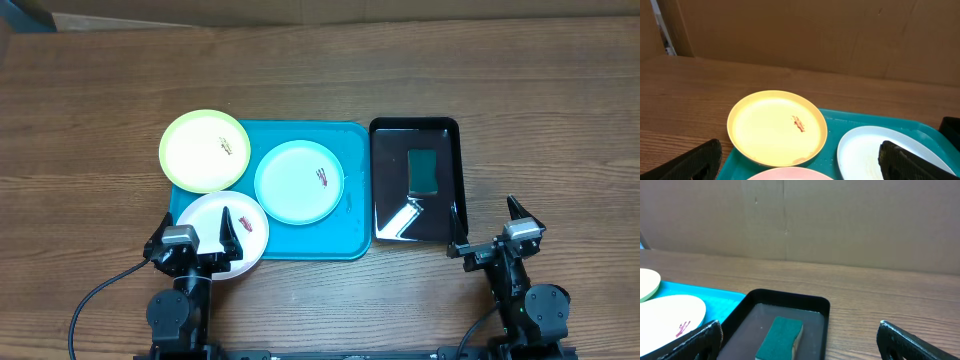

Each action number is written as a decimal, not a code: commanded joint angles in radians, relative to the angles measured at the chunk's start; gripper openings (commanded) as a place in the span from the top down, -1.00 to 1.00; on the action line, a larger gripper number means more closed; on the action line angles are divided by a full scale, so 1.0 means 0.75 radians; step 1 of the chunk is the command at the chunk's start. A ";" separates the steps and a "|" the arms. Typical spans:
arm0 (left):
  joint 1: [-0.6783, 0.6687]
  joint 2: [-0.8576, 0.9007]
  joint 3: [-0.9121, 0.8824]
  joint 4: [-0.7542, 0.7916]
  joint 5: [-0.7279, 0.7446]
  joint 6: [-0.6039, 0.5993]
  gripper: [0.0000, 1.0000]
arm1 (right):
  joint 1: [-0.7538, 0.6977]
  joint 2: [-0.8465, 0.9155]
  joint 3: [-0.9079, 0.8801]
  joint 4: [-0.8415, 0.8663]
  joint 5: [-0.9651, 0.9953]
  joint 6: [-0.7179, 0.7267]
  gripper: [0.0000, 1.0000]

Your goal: Clean dirty plates on tray and stack at the side

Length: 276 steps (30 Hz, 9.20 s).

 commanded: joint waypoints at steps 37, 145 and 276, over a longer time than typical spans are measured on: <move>0.005 1.101 1.599 -1.300 0.635 0.035 -1.00 | -0.005 0.009 0.212 -0.076 -0.092 0.395 -1.00; -0.465 2.138 2.213 -1.553 -0.056 -0.335 -0.64 | 0.235 2.487 1.762 -1.099 0.292 0.530 -0.65; -0.248 2.668 1.798 -1.033 0.249 -0.256 0.92 | 0.235 2.485 1.950 -1.374 0.149 0.397 0.93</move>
